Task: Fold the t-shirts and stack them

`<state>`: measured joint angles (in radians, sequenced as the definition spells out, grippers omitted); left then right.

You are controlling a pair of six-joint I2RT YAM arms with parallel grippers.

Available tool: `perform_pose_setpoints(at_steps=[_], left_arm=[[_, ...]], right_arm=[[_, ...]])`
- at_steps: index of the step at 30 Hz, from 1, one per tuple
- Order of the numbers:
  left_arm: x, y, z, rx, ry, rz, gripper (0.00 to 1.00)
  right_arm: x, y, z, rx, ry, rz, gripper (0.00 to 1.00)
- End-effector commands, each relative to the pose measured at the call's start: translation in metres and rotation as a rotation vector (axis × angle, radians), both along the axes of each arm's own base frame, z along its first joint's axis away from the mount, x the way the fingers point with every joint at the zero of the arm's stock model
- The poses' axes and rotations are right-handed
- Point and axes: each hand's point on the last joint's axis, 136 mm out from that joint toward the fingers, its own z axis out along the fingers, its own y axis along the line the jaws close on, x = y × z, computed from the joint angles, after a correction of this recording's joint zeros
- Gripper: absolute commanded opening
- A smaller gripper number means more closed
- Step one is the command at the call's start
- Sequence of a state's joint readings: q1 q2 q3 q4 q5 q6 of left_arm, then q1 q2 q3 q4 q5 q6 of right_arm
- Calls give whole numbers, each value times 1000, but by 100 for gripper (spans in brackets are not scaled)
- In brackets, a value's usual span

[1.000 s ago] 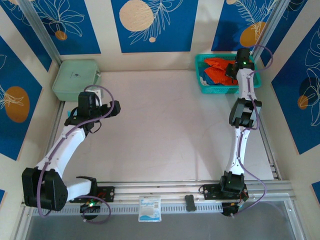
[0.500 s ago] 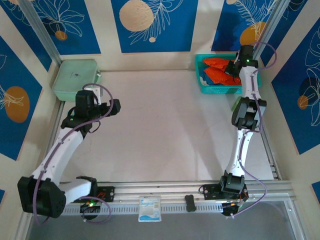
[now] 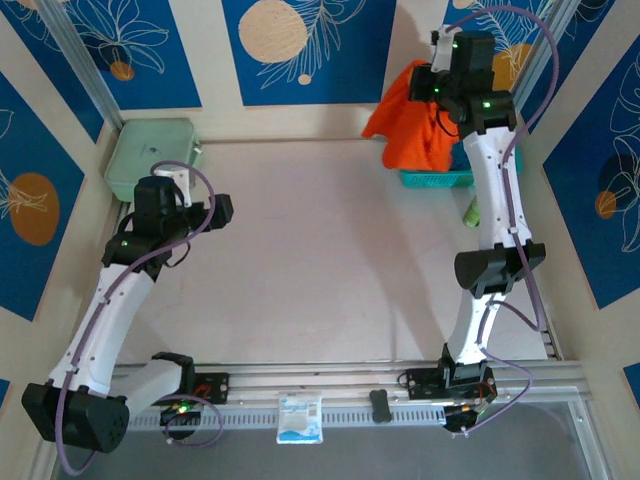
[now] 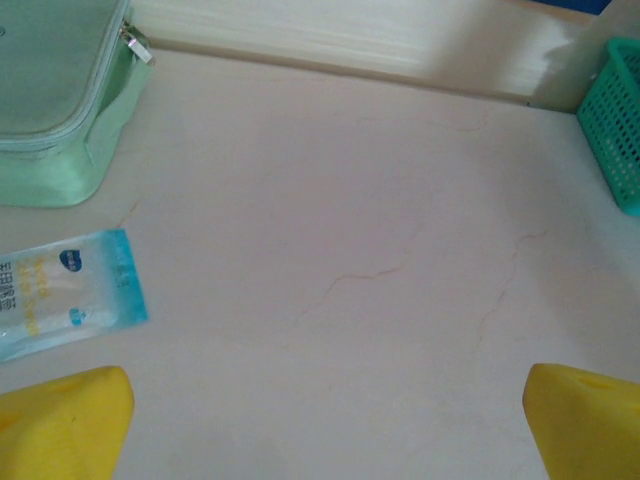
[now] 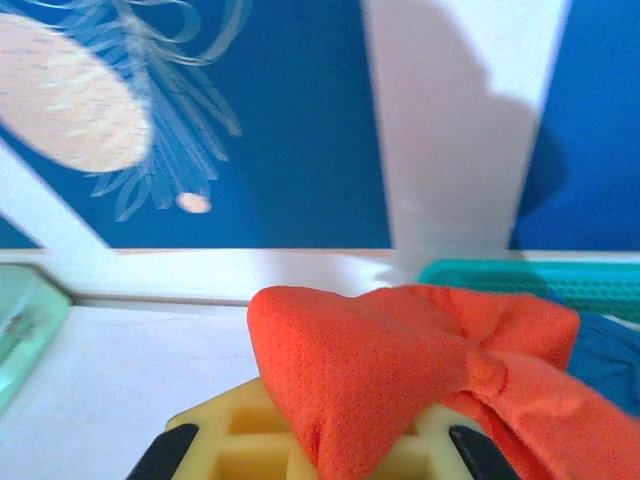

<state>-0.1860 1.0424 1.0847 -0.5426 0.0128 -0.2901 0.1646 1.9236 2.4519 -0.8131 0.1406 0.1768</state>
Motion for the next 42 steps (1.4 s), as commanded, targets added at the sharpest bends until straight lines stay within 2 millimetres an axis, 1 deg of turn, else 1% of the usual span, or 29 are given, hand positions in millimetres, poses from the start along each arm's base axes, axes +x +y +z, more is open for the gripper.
perform_pose_setpoints(at_steps=[1, 3, 6, 9, 11, 13, 14, 15, 17, 18, 20, 21, 23, 25, 28, 29, 31, 33, 34, 35, 37, 38, 40, 41, 42], left_arm=[[-11, 5, 15, 32, -10, 7, 100], [-14, 7, 18, 44, -12, 12, 100], [-18, 10, 23, 56, -14, 19, 100], [-22, 13, 26, 64, -17, 25, 100], [-24, 15, 26, 71, -9, 31, 99], [-27, 16, 25, 69, -1, 35, 100], [-29, 16, 24, 68, 7, 36, 100], [-30, 15, 22, 63, 16, 35, 100], [-34, 14, 16, 54, 41, 31, 100], [-36, 14, 13, 49, 53, 30, 100], [-42, 12, 5, 35, 81, 27, 100], [-44, 12, 2, 28, 94, 27, 100], [-51, 11, -6, 8, 121, 28, 100], [-57, 9, -13, -16, 140, 28, 100], [-66, 6, -25, -55, 173, 29, 100], [-69, 5, -30, -67, 186, 29, 100], [-75, 3, -40, -89, 212, 32, 100], [-80, 1, -52, -106, 248, 33, 99], [-83, -1, -60, -114, 271, 37, 99], [-87, -3, -68, -121, 296, 38, 99], [-93, -8, -83, -134, 336, 34, 99], [-97, -12, -90, -141, 353, 30, 98], [-103, -21, -105, -148, 381, 18, 99], [-107, -26, -112, -151, 393, 12, 99], [-109, -30, -118, -151, 403, 3, 99]], right_arm=[[-30, 42, 25, -46, -70, 105, 0], [-49, 74, 33, -88, -116, 178, 0], [-70, 105, 38, -128, -140, 222, 0], [-87, 129, 29, -98, -103, 286, 0], [-97, 148, 8, -83, -55, 328, 0], [-108, 169, -20, -69, -8, 384, 0], [-113, 179, -39, -73, 10, 401, 0], [-117, 186, -53, -77, 17, 406, 0], [-128, 201, -95, -88, 65, 421, 0], [-132, 204, -113, -95, 89, 418, 0], [-145, 211, -158, -115, 158, 418, 0], [-151, 213, -175, -122, 184, 418, 0], [-171, 216, -216, -149, 246, 424, 0], [-191, 216, -249, -171, 299, 420, 0], [-223, 210, -292, -197, 372, 405, 1], [-232, 207, -304, -206, 393, 399, 5], [-248, 202, -322, -220, 429, 381, 12], [-256, 194, -331, -223, 458, 357, 23], [-257, 189, -332, -225, 468, 337, 31], [-257, 185, -331, -229, 472, 320, 35], [-255, 183, -322, -228, 460, 325, 39], [-253, 184, -315, -225, 450, 334, 42], [-249, 189, -299, -216, 429, 362, 53], [-246, 192, -290, -212, 417, 378, 60], [-244, 195, -284, -210, 409, 393, 64]])
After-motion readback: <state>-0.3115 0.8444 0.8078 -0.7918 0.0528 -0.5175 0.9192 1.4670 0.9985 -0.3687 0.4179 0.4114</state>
